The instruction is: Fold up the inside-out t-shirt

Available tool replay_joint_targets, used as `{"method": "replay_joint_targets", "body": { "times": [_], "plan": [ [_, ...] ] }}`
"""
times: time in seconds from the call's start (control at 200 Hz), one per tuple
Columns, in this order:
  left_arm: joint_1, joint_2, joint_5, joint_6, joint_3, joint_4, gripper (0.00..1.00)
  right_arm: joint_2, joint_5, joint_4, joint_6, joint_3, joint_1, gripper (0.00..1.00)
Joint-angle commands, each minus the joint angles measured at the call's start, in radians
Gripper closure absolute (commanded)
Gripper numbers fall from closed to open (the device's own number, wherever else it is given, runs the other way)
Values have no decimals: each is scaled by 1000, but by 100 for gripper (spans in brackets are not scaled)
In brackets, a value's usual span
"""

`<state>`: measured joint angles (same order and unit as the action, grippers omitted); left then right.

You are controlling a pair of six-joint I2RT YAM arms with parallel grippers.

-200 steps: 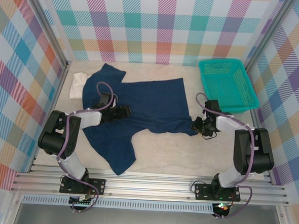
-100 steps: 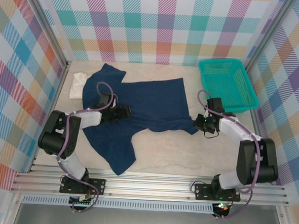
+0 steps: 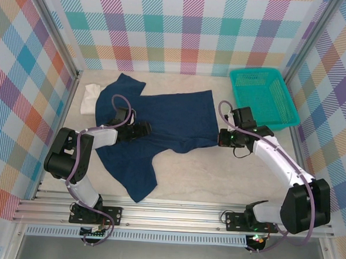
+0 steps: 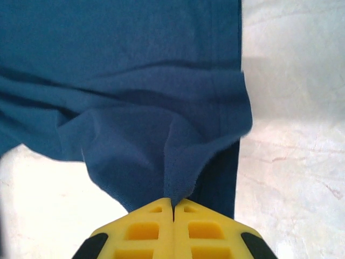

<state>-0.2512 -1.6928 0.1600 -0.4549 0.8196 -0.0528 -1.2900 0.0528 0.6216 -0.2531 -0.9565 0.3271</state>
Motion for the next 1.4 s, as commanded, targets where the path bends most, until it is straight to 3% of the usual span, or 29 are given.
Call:
{"method": "replay_joint_targets", "body": {
  "times": [0.0, 0.135, 0.22, 0.395, 0.555, 0.65, 0.765, 0.89, 1.085, 1.395],
  "plan": [
    [0, -27, 2, 1, -52, 152, 21, 50, -26, 80, -32, 48, 9, 96],
    [-9, 75, 19, -23, -50, 171, 21, 51, -38, 57, -73, 103, 10, 96],
    [-50, 181, -27, -30, -50, 217, 19, 27, -58, 28, -82, 98, 10, 97],
    [-265, 389, -262, -108, -80, 449, 19, -31, -53, -30, -82, 65, 10, 97],
    [-455, 552, -441, -330, -188, 711, 22, -53, -32, -72, -60, 60, 9, 97],
    [-499, 630, -425, -453, -244, 845, 26, -62, -6, -92, -48, 62, 10, 97],
    [-613, 702, -403, -612, -257, 967, 31, -63, 10, -102, -34, 62, 10, 97],
    [-717, 693, -364, -724, -245, 1040, 36, -61, 26, -123, -27, 74, 9, 97],
    [-785, 601, -278, -749, -231, 984, 43, -68, 15, -123, -11, 75, 9, 97],
    [-789, 538, -252, -708, -276, 843, 56, -63, -1, -117, -8, 76, 9, 97]
  ]
}}
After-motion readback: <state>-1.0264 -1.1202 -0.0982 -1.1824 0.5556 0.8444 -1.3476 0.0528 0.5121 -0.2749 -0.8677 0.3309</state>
